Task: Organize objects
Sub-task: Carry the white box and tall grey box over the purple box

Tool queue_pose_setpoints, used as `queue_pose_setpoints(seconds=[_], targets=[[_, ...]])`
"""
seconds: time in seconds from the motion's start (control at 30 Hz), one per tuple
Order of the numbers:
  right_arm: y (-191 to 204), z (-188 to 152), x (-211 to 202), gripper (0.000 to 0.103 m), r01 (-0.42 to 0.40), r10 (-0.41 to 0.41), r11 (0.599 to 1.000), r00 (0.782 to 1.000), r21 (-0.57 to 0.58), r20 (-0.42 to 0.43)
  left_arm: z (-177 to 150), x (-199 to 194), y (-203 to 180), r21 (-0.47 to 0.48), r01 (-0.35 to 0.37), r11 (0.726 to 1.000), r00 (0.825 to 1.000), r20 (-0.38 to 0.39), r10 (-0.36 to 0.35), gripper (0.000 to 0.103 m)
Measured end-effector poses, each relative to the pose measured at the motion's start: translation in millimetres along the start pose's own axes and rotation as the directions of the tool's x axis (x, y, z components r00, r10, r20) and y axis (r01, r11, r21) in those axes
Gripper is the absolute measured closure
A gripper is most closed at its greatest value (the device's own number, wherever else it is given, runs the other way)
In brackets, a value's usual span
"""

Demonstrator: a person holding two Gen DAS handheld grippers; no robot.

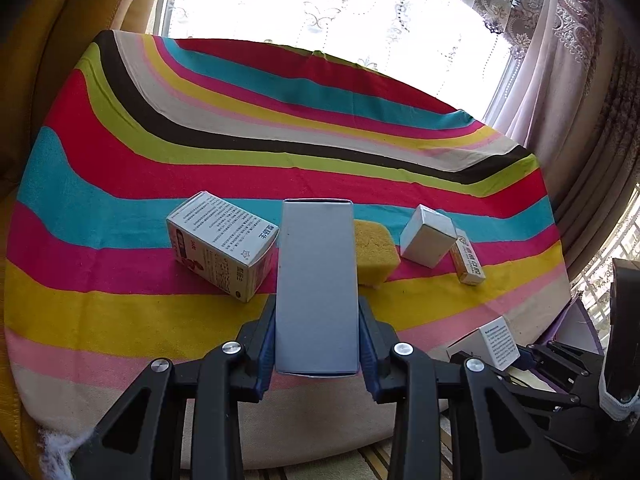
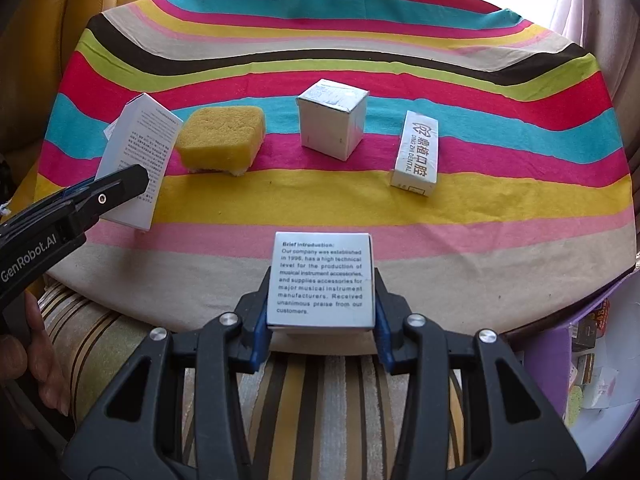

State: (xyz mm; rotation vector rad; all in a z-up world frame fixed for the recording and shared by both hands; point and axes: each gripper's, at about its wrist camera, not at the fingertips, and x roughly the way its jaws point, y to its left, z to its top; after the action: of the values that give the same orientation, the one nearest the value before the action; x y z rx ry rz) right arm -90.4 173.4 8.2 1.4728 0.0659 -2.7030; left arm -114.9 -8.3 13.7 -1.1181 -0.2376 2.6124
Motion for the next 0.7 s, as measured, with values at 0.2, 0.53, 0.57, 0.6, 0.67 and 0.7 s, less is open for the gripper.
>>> queue_pose_setpoints(seconds=[0.2, 0.53, 0.57, 0.6, 0.67, 0.7], targets=[[-0.5, -5.7, -3.1, 0.057, -0.014, 0.014, 1.000, 1.000, 0.002, 0.011, -7.6, -14.8, -5.4, -0.023, 0.030, 0.999, 0.999, 0.013, -0.030, 0.066], [-7.6, -8.9, -17.8, 0.057, -0.049, 0.048, 0.998, 0.998, 0.032, 0.033, -24.5, -32.1, -26.6, -0.042, 0.070, 0.997, 0.998, -0.002, -0.070, 0.066], [-9.2, -10.0, -19.5, 0.057, -0.054, 0.053, 0.998, 0.998, 0.035, 0.034, -25.3, -33.5, -29.4, -0.040, 0.073, 0.997, 0.997, -0.002, -0.073, 0.066], [-10.7, -11.1, -21.4, 0.057, -0.058, 0.056, 0.998, 0.998, 0.039, 0.035, -26.1, -34.9, -32.4, -0.037, 0.077, 0.996, 0.997, -0.003, -0.078, 0.066], [-14.0, -14.0, -25.5, 0.057, -0.062, 0.060, 0.997, 0.997, 0.049, 0.038, -28.8, -37.2, -38.7, -0.031, 0.087, 0.996, 0.996, -0.009, -0.087, 0.066], [-16.6, -15.5, -26.8, 0.057, -0.065, 0.063, 0.996, 0.997, 0.055, 0.038, -30.3, -38.3, -42.2, -0.025, 0.091, 0.996, 0.996, -0.012, -0.091, 0.066]])
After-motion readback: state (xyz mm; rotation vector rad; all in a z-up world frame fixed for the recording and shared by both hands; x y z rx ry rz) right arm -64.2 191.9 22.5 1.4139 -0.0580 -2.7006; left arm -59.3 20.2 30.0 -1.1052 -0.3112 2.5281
